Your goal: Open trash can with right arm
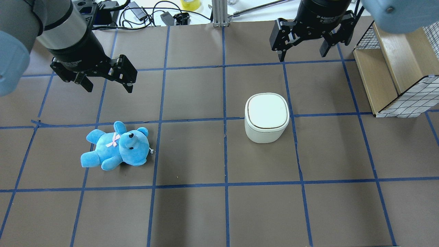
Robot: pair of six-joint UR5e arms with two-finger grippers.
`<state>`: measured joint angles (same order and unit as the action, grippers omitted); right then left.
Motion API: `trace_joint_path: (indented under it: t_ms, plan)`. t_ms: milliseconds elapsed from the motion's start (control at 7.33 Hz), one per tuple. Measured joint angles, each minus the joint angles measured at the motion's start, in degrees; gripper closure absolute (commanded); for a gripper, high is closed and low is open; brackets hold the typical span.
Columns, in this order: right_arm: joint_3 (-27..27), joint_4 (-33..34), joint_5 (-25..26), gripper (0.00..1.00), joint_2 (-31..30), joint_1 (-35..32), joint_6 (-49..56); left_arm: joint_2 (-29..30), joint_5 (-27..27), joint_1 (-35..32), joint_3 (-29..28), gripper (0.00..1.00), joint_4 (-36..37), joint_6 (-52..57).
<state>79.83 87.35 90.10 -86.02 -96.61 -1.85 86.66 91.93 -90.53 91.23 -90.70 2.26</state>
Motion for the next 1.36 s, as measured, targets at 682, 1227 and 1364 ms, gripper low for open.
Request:
trace_joint_path:
  t_ms: [682,1227,1364]
  plan:
    - [-0.21,0.15,0.13,1.00,0.08,-0.12,-1.66,0.00,0.00,-0.01,0.00,0.00,0.00,0.02]
    - [5.75,6.04,-0.58,1.00,3.25,-0.88,-5.30,0.00,0.00,0.00,0.00,0.00,0.00,0.03]
    - [11.25,13.21,-0.61,1.00,4.04,-0.91,-6.12,0.00,0.00,0.00,0.00,0.00,0.00,0.01]
